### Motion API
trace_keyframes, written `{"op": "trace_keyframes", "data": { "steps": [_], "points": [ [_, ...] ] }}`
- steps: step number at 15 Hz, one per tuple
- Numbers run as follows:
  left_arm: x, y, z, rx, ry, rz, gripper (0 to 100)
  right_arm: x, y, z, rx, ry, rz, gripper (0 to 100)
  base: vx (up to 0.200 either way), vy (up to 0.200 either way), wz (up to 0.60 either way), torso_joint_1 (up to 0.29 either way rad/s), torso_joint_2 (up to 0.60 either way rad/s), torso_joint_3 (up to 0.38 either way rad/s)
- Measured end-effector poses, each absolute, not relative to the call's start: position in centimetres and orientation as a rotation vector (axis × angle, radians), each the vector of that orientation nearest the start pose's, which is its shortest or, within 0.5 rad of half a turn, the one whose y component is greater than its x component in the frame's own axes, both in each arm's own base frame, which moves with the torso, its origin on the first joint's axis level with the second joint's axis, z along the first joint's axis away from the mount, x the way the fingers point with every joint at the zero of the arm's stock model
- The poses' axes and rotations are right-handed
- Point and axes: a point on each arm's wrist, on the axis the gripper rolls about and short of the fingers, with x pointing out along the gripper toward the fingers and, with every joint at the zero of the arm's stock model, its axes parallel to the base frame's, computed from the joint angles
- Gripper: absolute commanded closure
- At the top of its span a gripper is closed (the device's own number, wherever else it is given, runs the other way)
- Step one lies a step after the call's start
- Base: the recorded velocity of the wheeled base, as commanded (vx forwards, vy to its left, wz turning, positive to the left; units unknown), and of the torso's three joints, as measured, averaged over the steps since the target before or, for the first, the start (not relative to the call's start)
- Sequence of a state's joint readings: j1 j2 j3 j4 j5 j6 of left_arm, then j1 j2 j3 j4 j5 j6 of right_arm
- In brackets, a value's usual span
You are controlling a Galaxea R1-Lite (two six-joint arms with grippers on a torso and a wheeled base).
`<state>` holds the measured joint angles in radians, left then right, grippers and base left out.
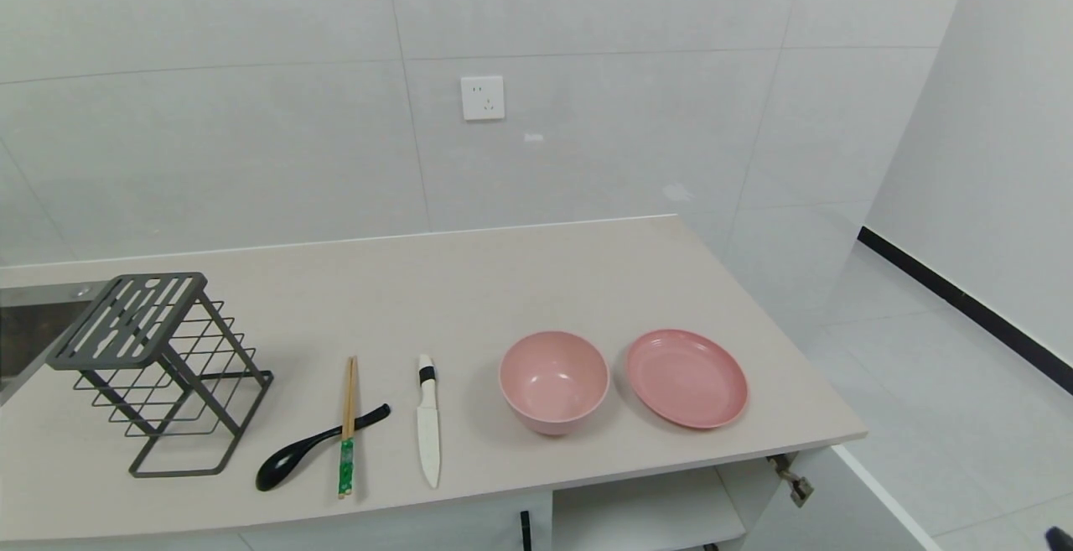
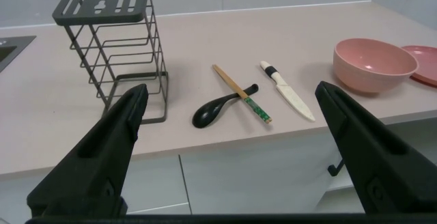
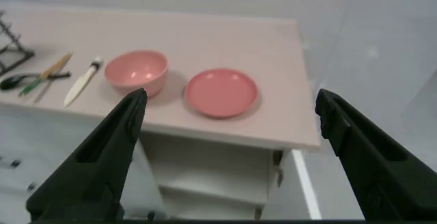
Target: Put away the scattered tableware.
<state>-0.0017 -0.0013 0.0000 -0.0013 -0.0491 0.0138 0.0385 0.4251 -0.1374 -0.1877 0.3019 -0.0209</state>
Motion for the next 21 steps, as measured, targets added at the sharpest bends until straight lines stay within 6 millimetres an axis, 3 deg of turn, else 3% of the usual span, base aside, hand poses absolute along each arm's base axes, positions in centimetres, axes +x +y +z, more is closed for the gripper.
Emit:
{"op": "trace_keyframes", "data": {
  "steps": [4,11,18,21],
  "points": [
    [-2.3,-0.1,7.5,0.016,-0.002,-0.047,0,5.2,1.4,12.8,-0.010,0.363,0.472,0,0.000,0.000,0.00,0.000,0.00,0.000],
    [-2.3,-0.1,7.6,0.019,-0.003,-0.044,0,8.7,2.0,11.5,-0.032,0.593,0.506,0,0.000,0.000,0.00,0.000,0.00,0.000],
    [-2.3,-0.1,7.6,0.020,-0.003,-0.043,0,15.1,2.8,11.2,-0.045,0.633,0.502,0,0.000,0.000,0.00,0.000,0.00,0.000],
    [-2.3,-0.1,7.6,0.020,-0.003,-0.042,0,17.7,3.2,10.7,-0.181,0.638,0.472,0,0.000,0.000,0.00,0.000,0.00,0.000]
  ]
}}
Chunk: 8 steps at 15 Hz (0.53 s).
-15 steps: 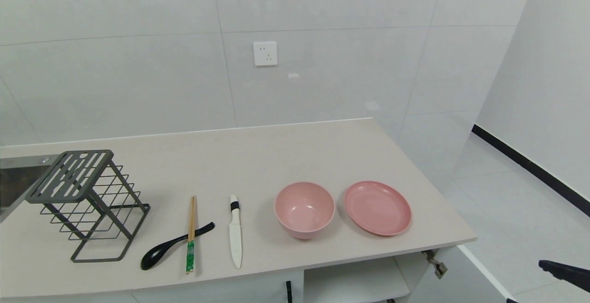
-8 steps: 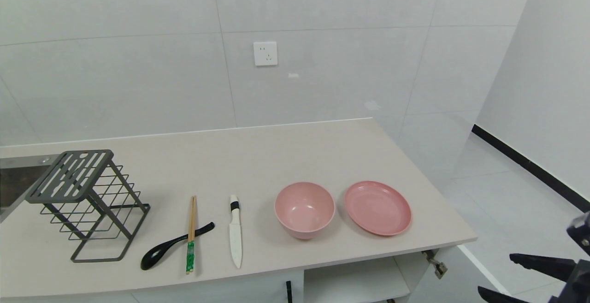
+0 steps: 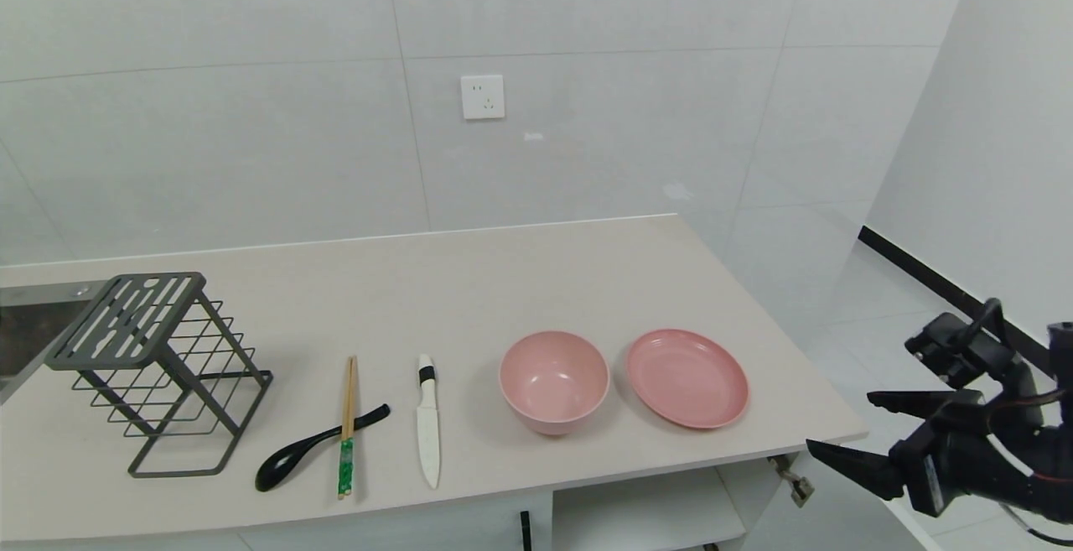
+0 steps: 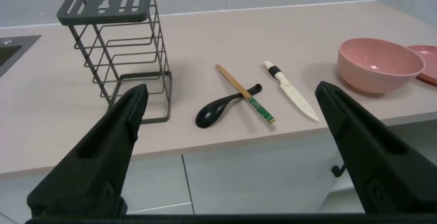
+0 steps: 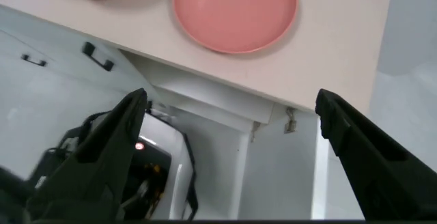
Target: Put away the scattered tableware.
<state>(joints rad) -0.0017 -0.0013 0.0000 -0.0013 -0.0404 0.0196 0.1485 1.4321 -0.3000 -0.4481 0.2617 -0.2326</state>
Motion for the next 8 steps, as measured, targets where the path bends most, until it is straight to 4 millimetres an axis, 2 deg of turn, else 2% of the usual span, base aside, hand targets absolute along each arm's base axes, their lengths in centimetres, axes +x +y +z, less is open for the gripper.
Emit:
{"op": "trace_keyframes", "data": {
  "steps": [4,8],
  "points": [
    [-2.3,-0.1,7.6,0.020,-0.003,-0.042,0,20.2,3.7,9.4,-0.192,0.664,0.471,0,0.000,0.000,0.00,0.000,0.00,0.000],
    [-2.3,-0.1,7.6,0.022,-0.003,-0.043,0,23.7,3.8,7.8,-0.161,0.653,0.447,0,0.000,0.000,0.00,0.000,0.00,0.000]
  ]
}}
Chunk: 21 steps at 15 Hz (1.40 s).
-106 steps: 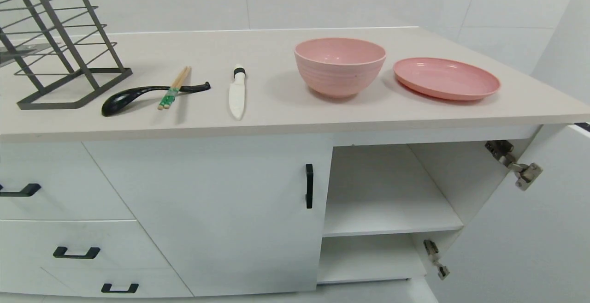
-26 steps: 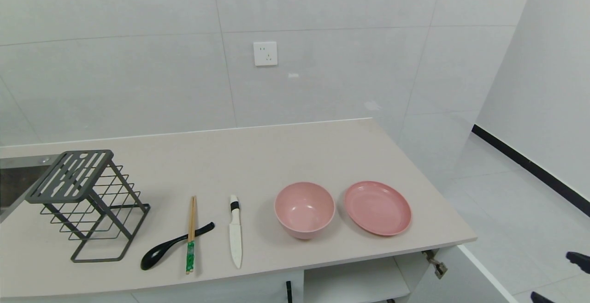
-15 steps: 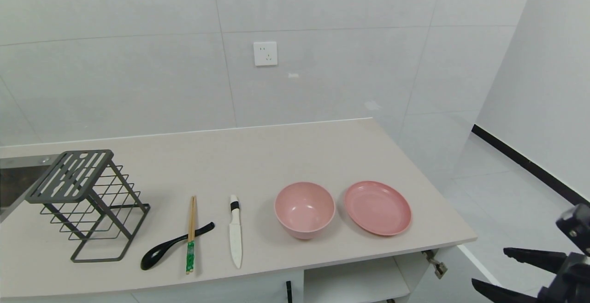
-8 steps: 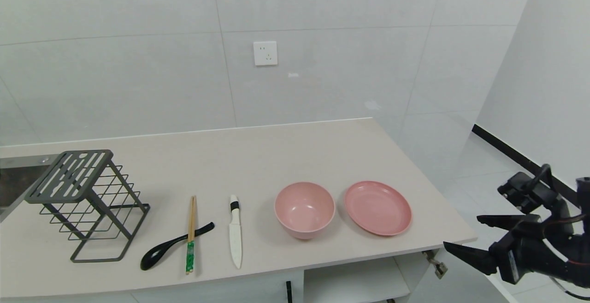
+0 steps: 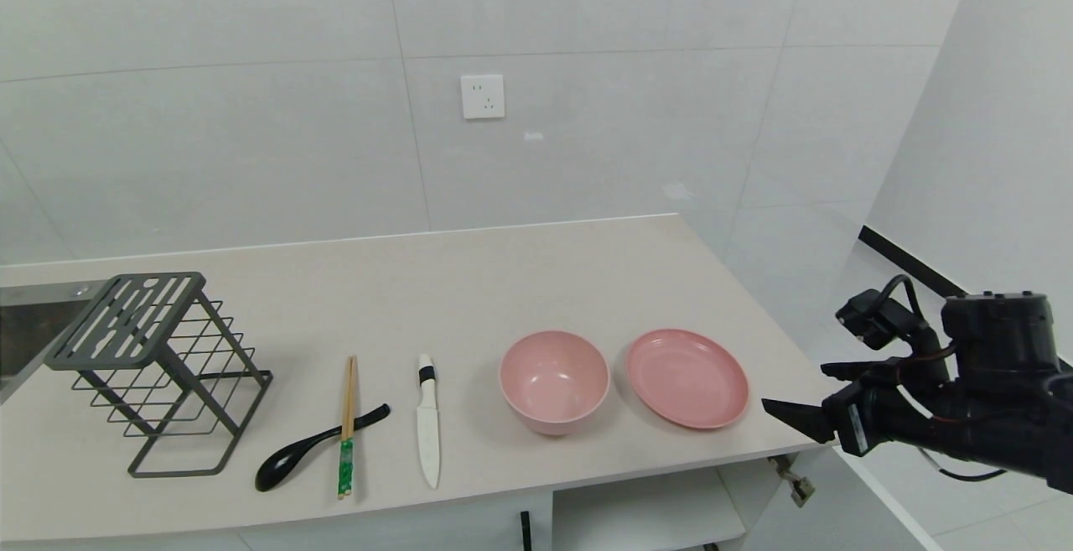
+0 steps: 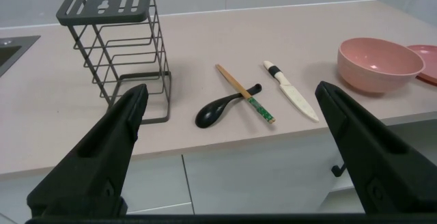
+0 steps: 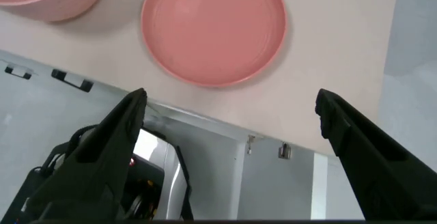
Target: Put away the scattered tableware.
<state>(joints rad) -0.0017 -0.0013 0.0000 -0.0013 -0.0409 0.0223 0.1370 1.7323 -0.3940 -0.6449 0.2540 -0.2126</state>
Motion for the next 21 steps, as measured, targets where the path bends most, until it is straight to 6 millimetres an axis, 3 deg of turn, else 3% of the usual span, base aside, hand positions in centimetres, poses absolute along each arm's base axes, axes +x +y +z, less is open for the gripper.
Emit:
{"op": "trace_keyframes", "data": {
  "steps": [6,13,21],
  "points": [
    [-2.3,-0.1,7.6,0.023,-0.003,-0.042,0,28.6,4.6,5.3,-0.165,0.608,0.445,0,0.000,0.000,0.00,0.000,0.00,0.000],
    [-2.3,-0.1,7.6,0.023,-0.003,-0.043,0,31.6,3.9,0.2,-0.149,0.680,0.411,0,0.000,0.000,0.00,0.000,0.00,0.000],
    [-2.3,-0.1,7.6,0.023,-0.003,-0.043,0,35.3,4.3,-3.0,-0.142,0.645,0.406,0,0.000,0.000,0.00,0.000,0.00,0.000]
  ]
}}
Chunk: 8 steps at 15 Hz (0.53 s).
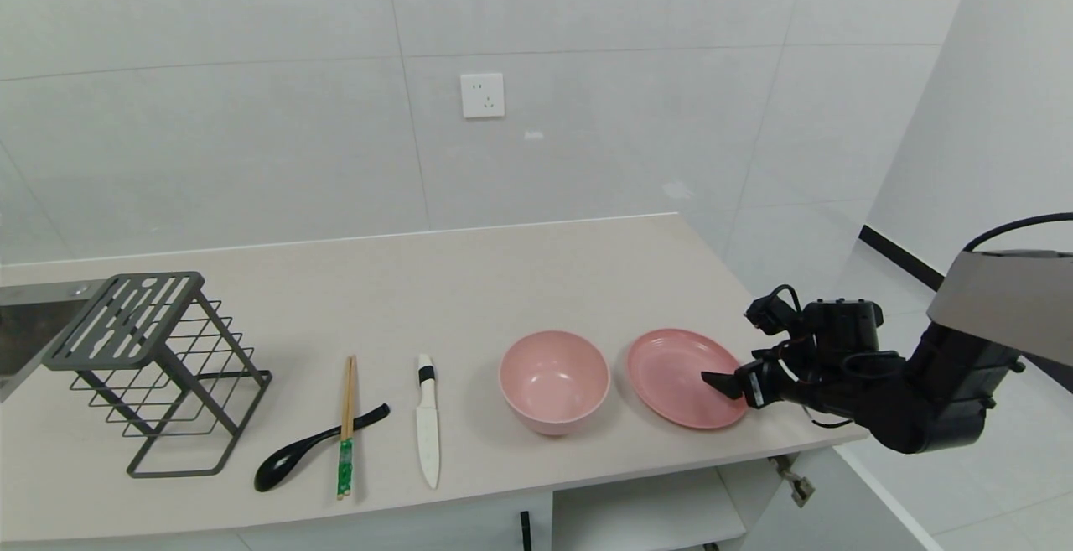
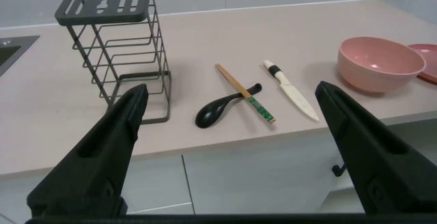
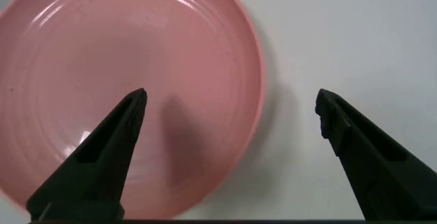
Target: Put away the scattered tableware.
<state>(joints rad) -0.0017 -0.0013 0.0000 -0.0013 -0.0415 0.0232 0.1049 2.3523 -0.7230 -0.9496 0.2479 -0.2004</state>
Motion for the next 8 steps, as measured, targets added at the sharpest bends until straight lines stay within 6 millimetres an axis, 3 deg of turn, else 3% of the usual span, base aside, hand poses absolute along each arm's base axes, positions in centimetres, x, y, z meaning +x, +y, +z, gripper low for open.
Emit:
{"op": "trace_keyframes", "data": {
  "steps": [6,7,8],
  "points": [
    [-2.3,-0.1,7.6,0.022,-0.003,-0.043,0,35.7,5.2,-4.4,-0.147,0.657,0.431,0,0.000,0.000,0.00,0.000,0.00,0.000],
    [-2.3,-0.1,7.6,0.022,-0.003,-0.043,0,35.6,5.5,-4.5,-0.149,0.658,0.440,100,0.000,0.000,0.00,0.000,0.00,0.000],
    [-2.3,-0.1,7.6,0.022,-0.003,-0.043,0,35.6,5.8,-4.6,-0.151,0.659,0.449,100,0.000,0.000,0.00,0.000,0.00,0.000]
  ]
}}
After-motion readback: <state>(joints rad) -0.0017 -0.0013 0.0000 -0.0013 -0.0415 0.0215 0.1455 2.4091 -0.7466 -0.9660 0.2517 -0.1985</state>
